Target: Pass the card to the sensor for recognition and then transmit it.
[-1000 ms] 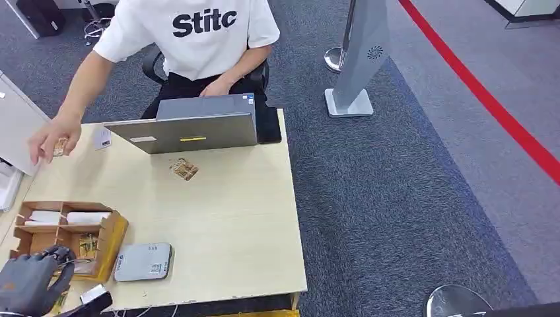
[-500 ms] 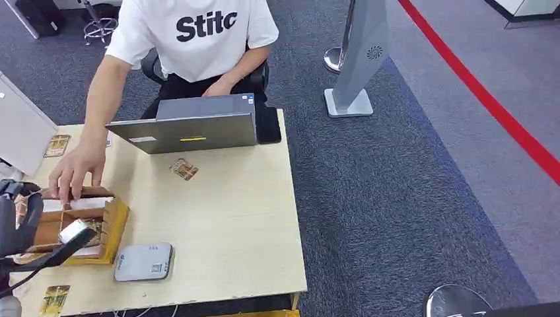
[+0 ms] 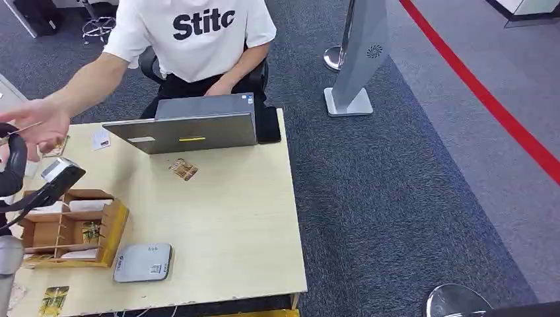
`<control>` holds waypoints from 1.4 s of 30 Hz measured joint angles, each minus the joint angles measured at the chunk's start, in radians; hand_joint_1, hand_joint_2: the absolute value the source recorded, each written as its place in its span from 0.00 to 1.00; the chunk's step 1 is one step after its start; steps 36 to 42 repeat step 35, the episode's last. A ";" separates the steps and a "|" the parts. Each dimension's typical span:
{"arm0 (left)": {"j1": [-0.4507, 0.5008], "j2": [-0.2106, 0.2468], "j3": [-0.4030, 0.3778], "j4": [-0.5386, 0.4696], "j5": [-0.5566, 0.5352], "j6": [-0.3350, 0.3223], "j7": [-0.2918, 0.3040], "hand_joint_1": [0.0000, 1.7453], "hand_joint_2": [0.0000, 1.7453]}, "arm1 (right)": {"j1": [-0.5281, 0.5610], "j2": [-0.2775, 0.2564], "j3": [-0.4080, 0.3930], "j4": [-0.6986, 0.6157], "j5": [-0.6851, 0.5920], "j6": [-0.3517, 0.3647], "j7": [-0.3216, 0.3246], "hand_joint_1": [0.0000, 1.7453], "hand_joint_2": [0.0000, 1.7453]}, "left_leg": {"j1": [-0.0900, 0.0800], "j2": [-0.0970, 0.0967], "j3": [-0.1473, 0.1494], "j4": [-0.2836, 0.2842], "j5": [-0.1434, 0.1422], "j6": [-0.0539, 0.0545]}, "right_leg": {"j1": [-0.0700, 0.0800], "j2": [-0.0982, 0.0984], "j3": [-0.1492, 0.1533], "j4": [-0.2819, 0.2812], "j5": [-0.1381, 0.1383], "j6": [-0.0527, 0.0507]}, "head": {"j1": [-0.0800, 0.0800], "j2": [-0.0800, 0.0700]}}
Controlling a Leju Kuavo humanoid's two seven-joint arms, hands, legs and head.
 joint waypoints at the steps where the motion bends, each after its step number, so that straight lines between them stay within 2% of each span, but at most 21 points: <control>1: -0.004 -0.003 -0.003 0.003 0.000 0.001 0.000 1.00 1.00 | 0.000 0.000 0.001 0.000 0.000 0.000 0.000 0.00 1.00 | 0.000 0.000 0.000 0.000 0.000 0.000 | 0.000 0.000 0.000 0.000 0.000 0.000 | 0.000 0.000; 14: -0.016 -0.023 -0.013 0.006 0.021 0.036 -0.005 1.00 1.00 | -0.002 0.000 0.003 0.000 0.005 0.002 -0.001 0.00 1.00 | 0.000 0.005 -0.001 0.000 -0.001 -0.001 | 0.000 0.005 -0.002 0.000 0.000 0.000 | 0.000 0.000; 15: -0.016 -0.023 -0.013 0.006 0.022 0.037 -0.005 0.88 1.00 | -0.002 0.000 0.003 0.000 0.006 0.002 -0.001 0.00 1.00 | 0.000 0.005 -0.001 0.000 -0.001 0.000 | 0.000 0.005 -0.002 0.000 0.000 0.000 | 0.000 0.000; 16: -0.016 -0.023 -0.013 0.006 0.023 0.039 -0.006 0.14 1.00 | -0.002 0.000 0.003 0.000 0.008 0.002 -0.002 0.00 1.00 | 0.000 0.006 -0.001 0.000 -0.001 0.000 | 0.000 0.006 -0.002 0.000 0.000 0.000 | 0.000 0.000; 17: -0.016 -0.023 -0.013 0.006 0.023 0.040 -0.006 0.00 1.00 | -0.002 0.000 0.003 0.000 0.010 0.002 -0.002 0.00 1.00 | 0.000 0.006 -0.001 0.000 -0.002 0.000 | 0.000 0.006 -0.002 0.000 0.000 0.000 | 0.000 0.000; 26: -0.024 -0.046 -0.013 -0.003 0.057 0.085 -0.026 0.00 1.00 | -0.003 0.000 0.004 -0.006 0.018 0.005 0.039 0.00 1.00 | 0.000 0.006 -0.001 0.000 -0.002 0.001 | -0.001 0.006 -0.002 0.000 0.000 0.000 | 0.000 0.000; 35: 0.004 -0.053 -0.013 -0.045 0.095 0.132 -0.031 0.00 1.00 | -0.002 0.000 0.012 -0.010 0.018 0.002 0.032 0.00 1.00 | 0.000 0.006 -0.001 0.000 -0.002 0.001 | -0.001 0.006 -0.002 0.000 0.000 0.000 | 0.000 0.000; 42: 0.004 -0.053 -0.013 -0.045 0.095 0.132 -0.031 0.00 1.00 | -0.002 0.000 0.012 -0.010 0.018 0.002 0.032 0.00 1.00 | 0.000 0.006 -0.001 0.000 -0.002 0.001 | -0.001 0.006 -0.002 0.000 0.000 0.000 | 0.000 0.000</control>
